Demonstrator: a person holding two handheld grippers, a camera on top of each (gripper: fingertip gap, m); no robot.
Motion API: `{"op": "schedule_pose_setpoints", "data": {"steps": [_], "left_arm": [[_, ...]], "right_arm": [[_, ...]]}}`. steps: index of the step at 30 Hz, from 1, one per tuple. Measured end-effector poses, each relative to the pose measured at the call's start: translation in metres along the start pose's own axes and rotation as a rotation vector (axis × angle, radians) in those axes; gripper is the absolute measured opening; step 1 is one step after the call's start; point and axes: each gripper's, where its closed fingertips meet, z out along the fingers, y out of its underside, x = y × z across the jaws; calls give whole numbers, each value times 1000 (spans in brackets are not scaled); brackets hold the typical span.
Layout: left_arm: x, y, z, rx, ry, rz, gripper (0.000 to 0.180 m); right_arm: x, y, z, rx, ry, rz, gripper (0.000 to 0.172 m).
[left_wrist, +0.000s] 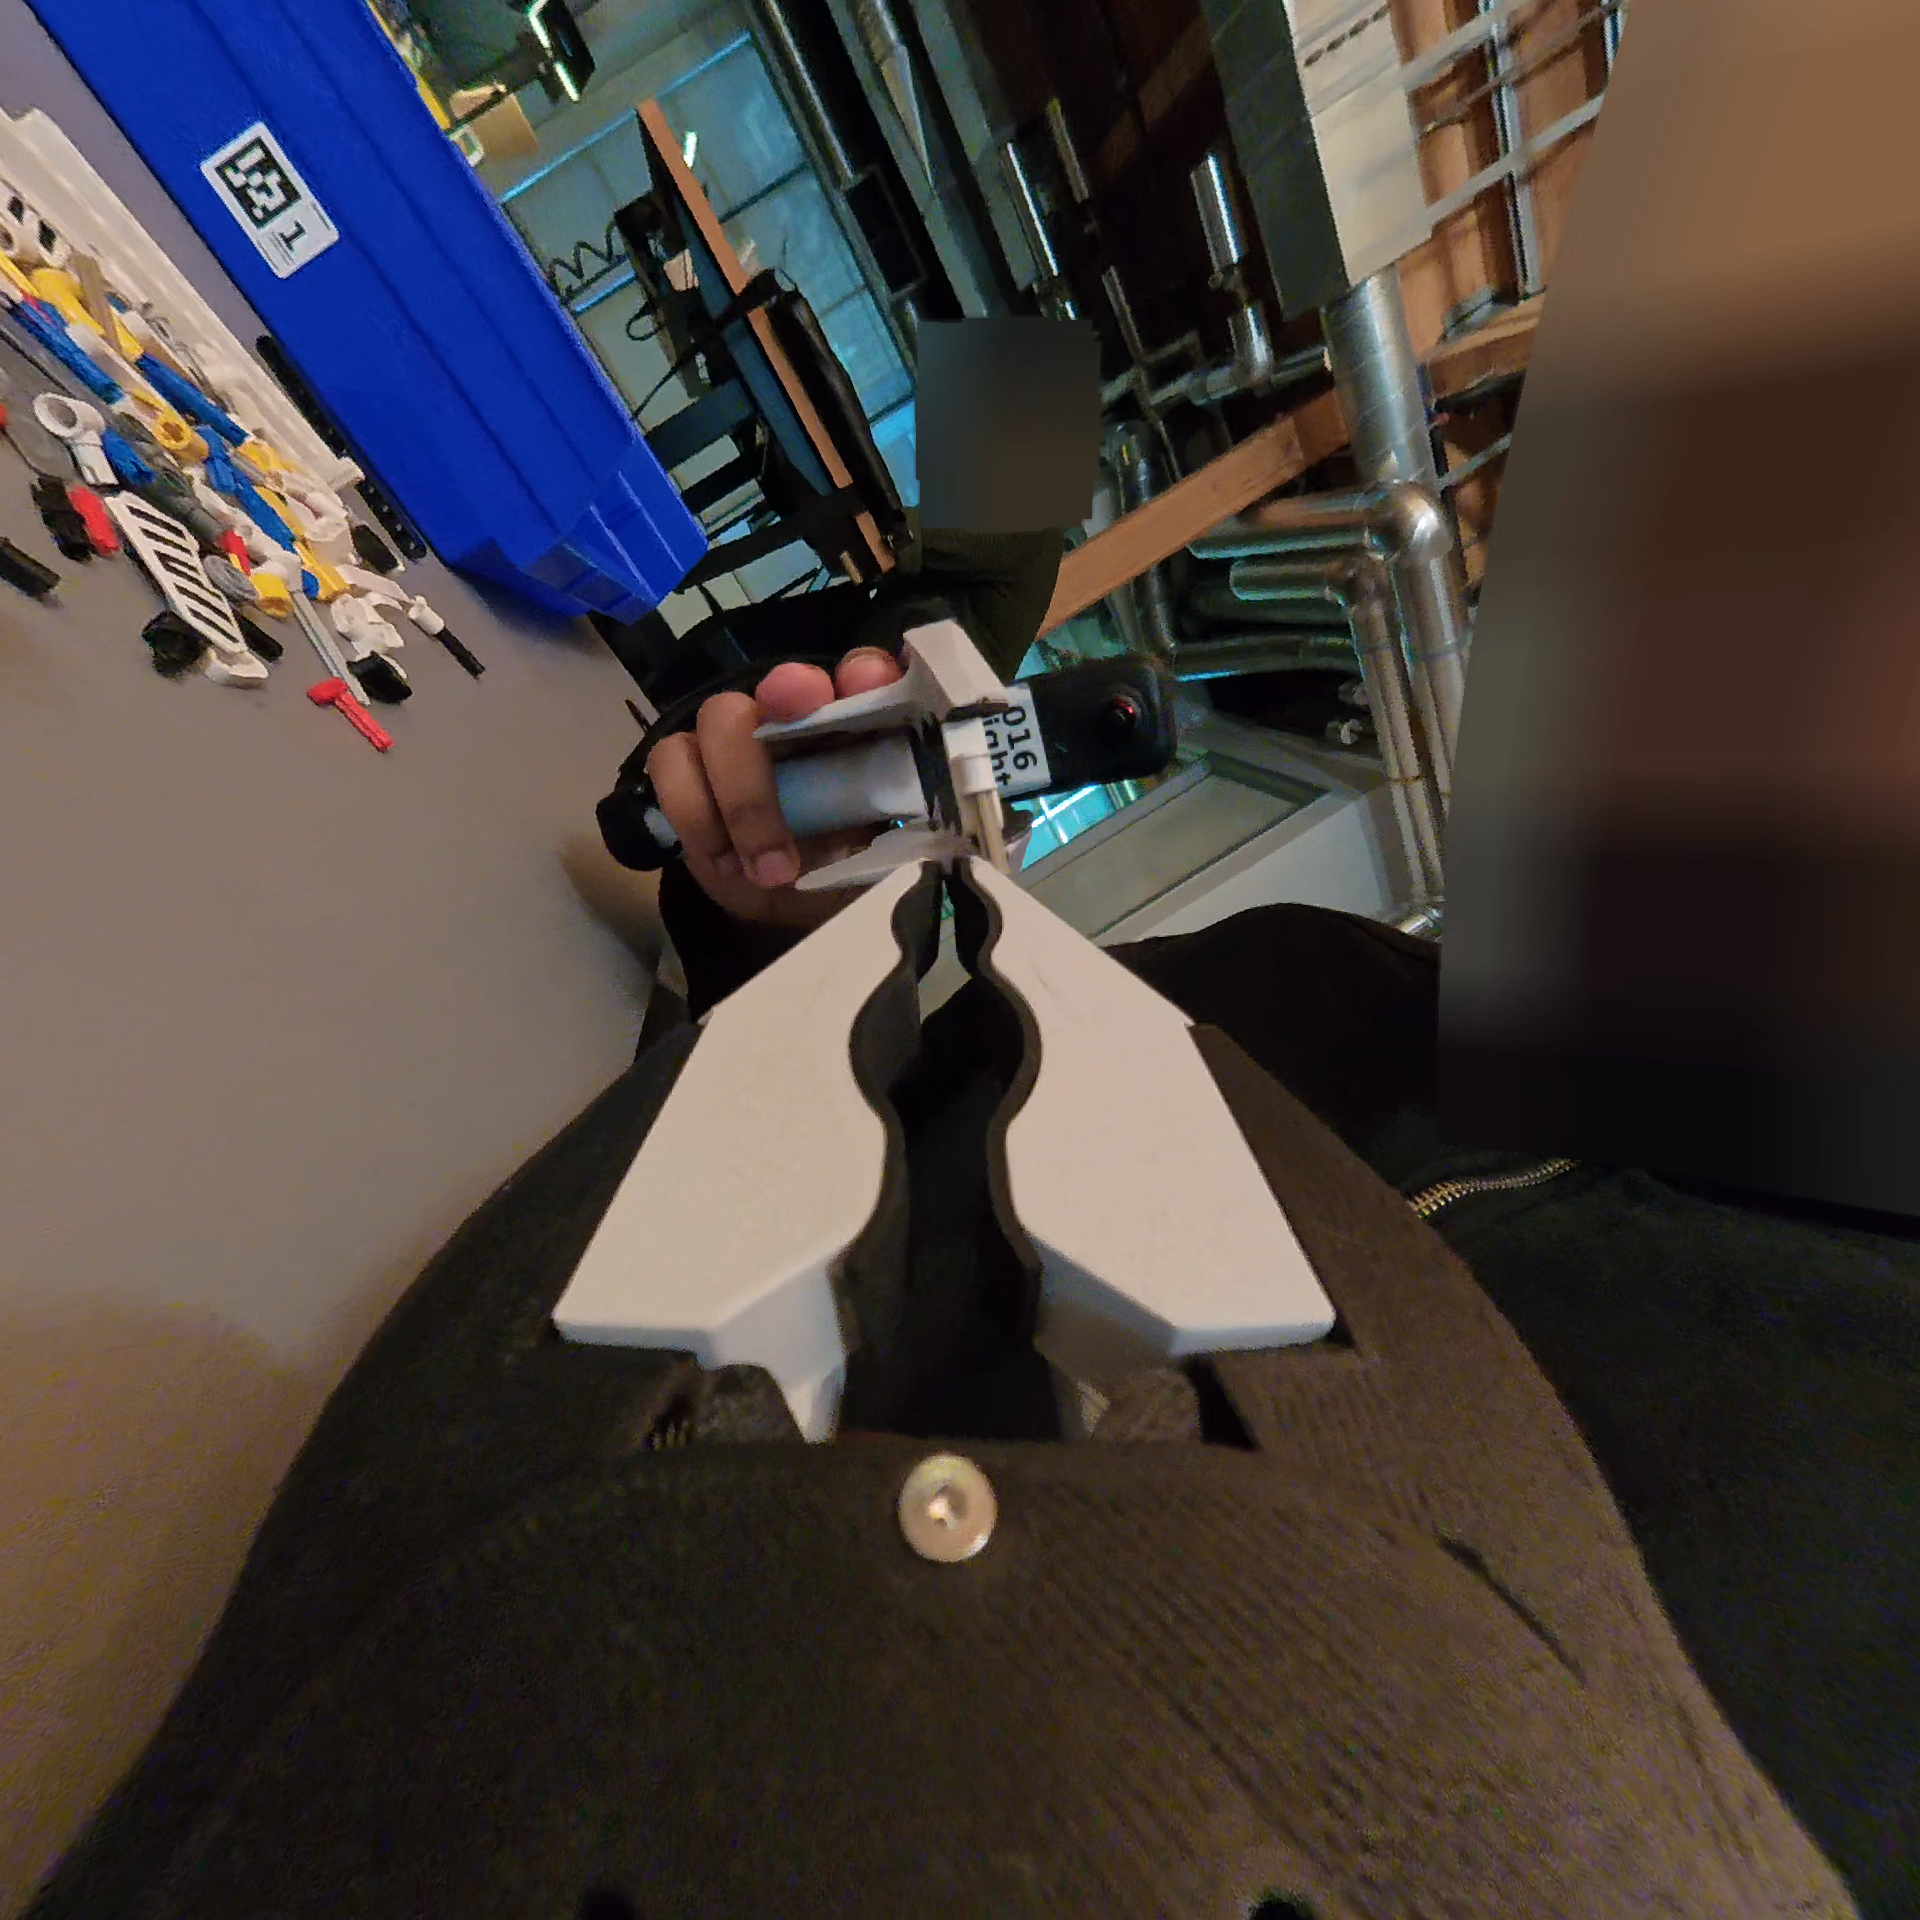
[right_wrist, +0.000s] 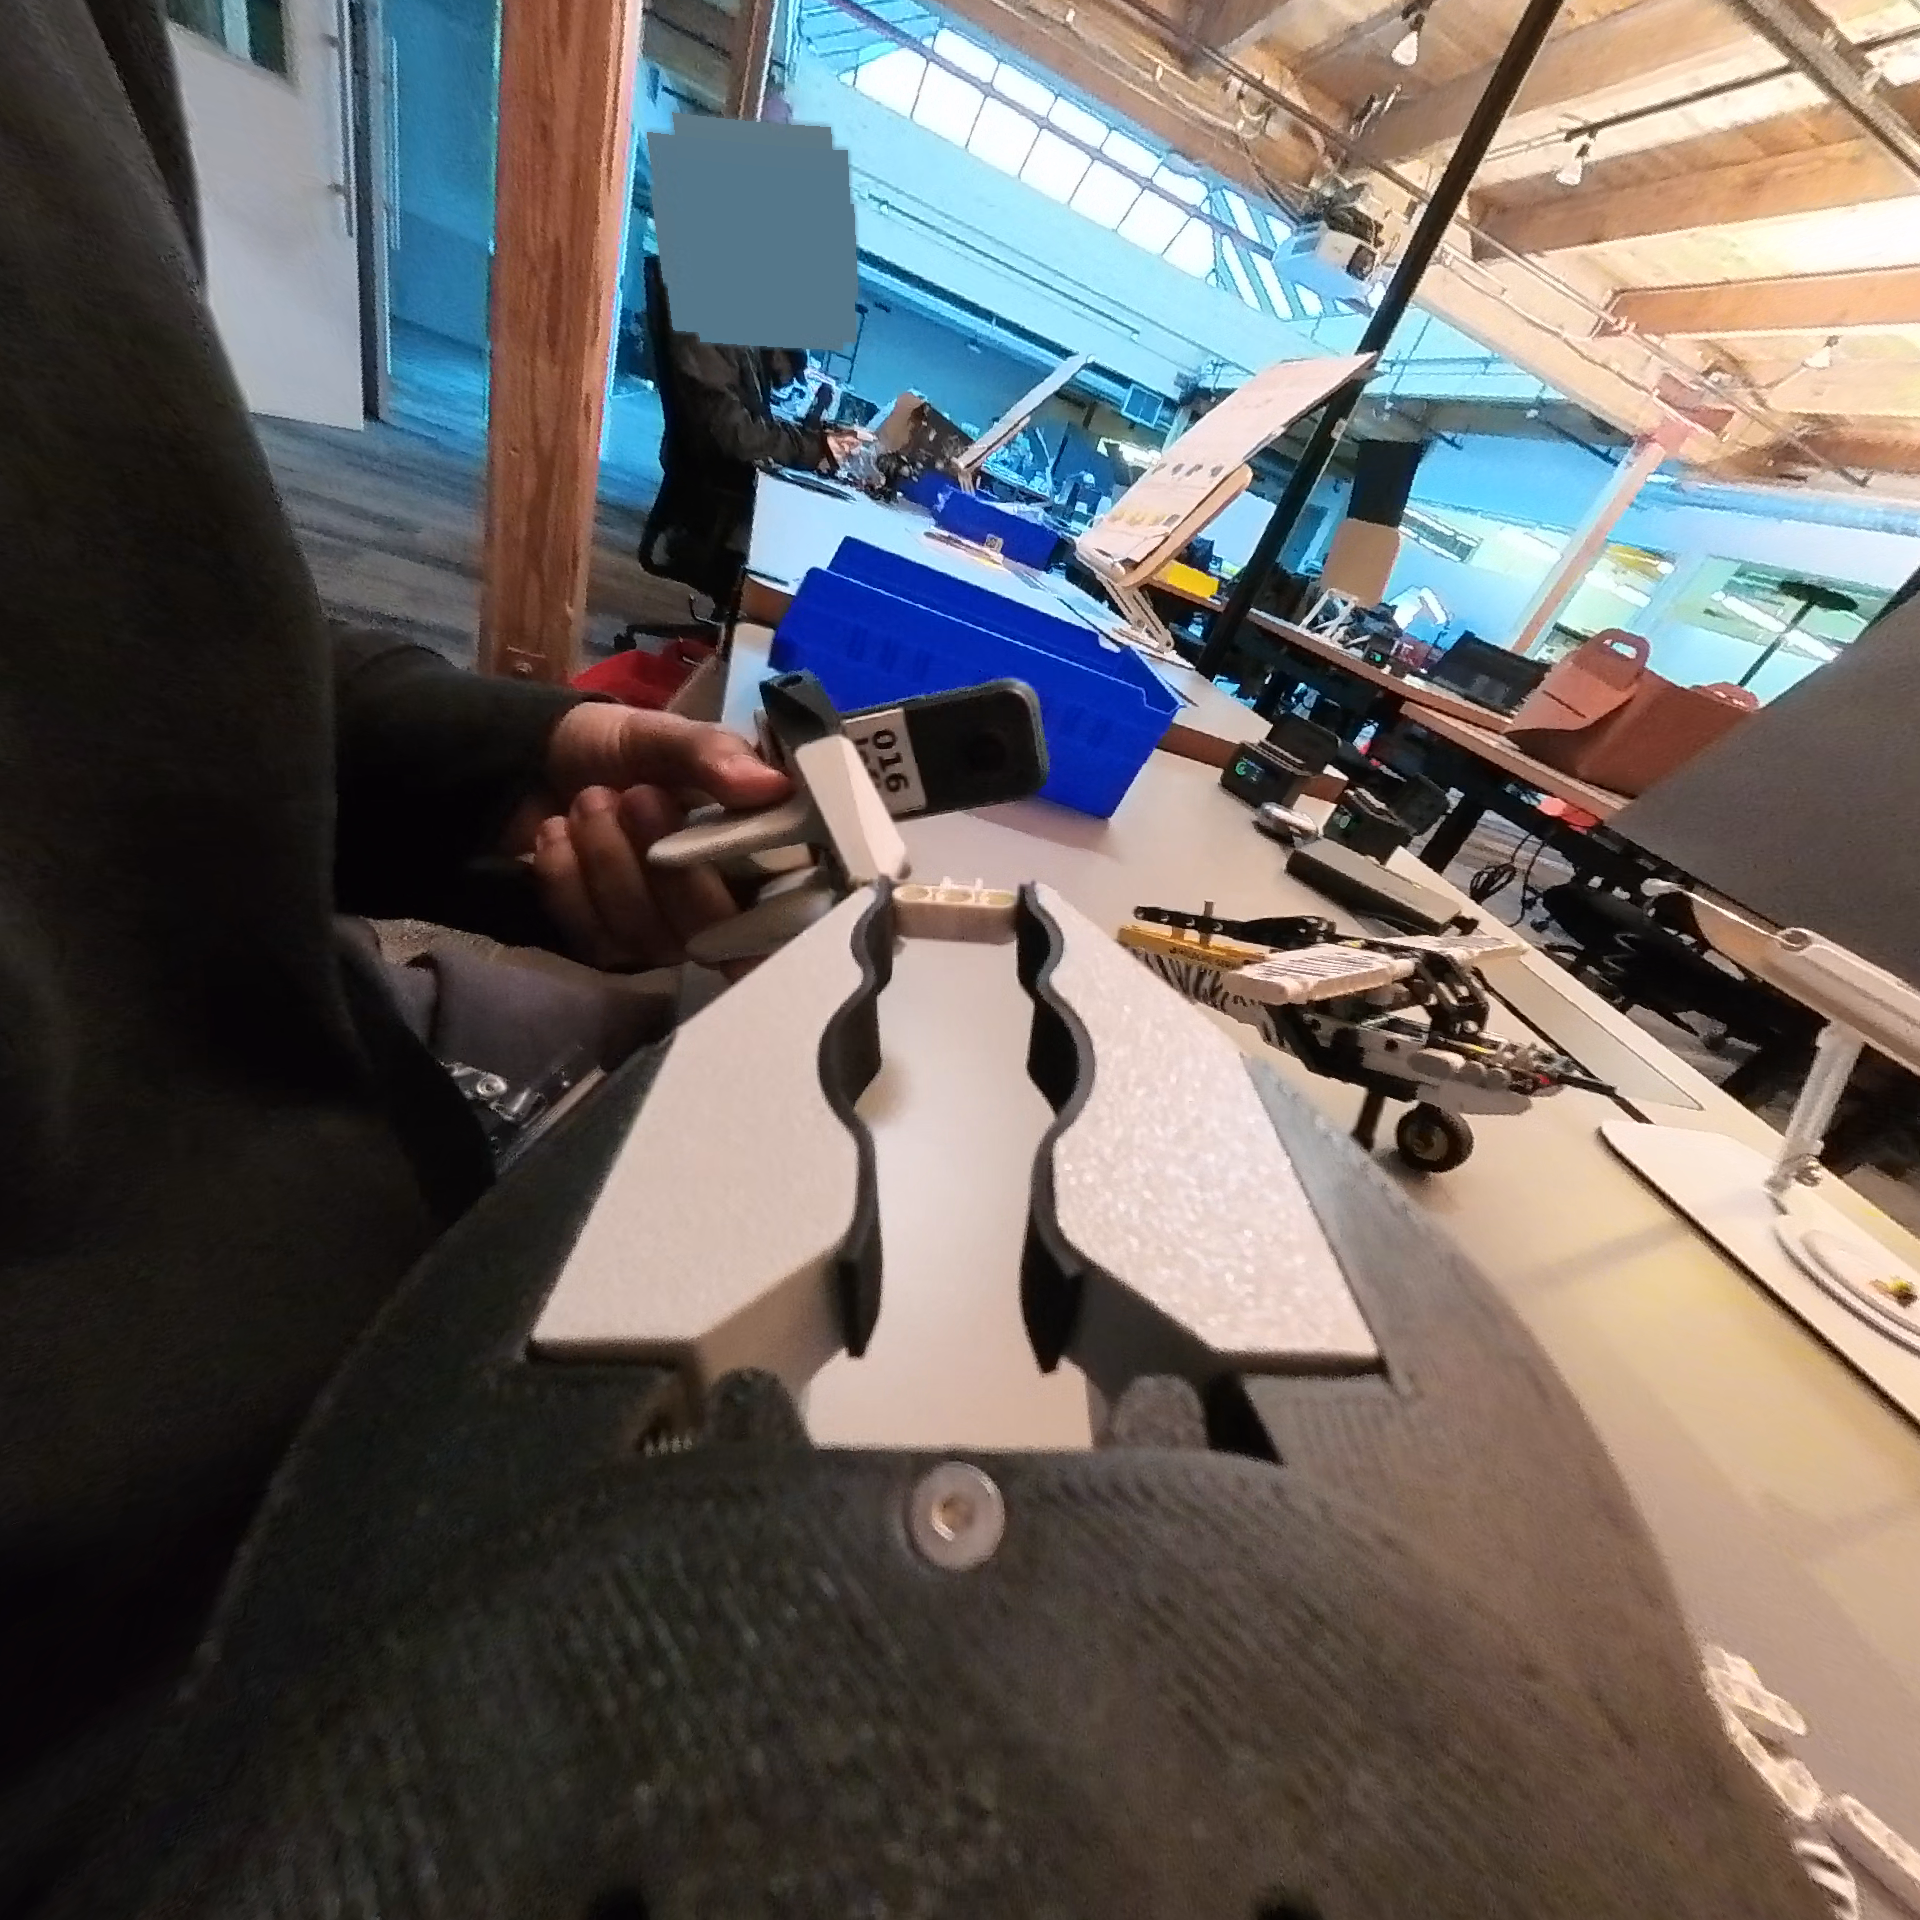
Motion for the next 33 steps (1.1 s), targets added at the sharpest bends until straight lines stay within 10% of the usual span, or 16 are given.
{"op": "schedule_pose_setpoints", "data": {"steps": [14,21,33], "left_arm": [[7,4,7,-7,64,-53,4],[12,-1,11,32,70,-5,3],[17,-10,10,83,46,108,3]], "right_arm": [[-4,4,4,-20,23,-51,22],[12,5,-1,102,68,324,48],[6,-15,-4,334,-105,746,38]]}}
